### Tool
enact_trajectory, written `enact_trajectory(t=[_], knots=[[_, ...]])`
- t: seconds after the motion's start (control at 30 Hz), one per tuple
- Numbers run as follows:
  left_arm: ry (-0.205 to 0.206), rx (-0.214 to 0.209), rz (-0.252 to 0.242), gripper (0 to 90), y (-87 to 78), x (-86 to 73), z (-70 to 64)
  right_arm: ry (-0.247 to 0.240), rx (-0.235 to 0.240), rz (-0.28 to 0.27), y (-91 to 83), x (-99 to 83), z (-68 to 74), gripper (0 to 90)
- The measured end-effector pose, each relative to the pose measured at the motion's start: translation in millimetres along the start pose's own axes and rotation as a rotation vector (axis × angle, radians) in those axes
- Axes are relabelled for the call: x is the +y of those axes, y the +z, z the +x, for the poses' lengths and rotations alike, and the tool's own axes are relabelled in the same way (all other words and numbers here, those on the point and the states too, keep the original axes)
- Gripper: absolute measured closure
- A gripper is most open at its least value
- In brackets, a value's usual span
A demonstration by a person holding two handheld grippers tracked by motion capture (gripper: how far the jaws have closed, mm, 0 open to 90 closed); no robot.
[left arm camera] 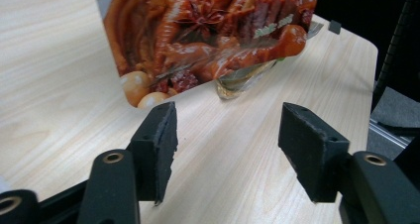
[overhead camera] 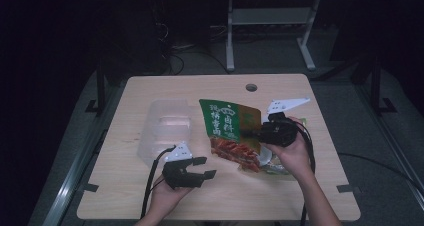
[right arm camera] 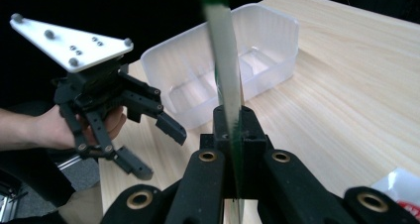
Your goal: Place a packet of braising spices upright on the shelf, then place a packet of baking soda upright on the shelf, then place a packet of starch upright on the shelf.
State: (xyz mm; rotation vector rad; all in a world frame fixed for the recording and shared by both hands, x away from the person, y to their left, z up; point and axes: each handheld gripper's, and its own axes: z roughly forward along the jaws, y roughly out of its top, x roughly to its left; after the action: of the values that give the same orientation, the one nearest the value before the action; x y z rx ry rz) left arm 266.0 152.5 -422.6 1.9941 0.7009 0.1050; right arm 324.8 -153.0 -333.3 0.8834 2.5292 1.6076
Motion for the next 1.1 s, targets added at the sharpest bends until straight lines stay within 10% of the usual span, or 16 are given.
enact_trajectory(t=[1.1], knots=[[0.077,-0.021,0.0,31.0,-2.2,-1.6,-7.7,-0.082,-0.038,0.016,55.6,95.0,-5.9,89.8]])
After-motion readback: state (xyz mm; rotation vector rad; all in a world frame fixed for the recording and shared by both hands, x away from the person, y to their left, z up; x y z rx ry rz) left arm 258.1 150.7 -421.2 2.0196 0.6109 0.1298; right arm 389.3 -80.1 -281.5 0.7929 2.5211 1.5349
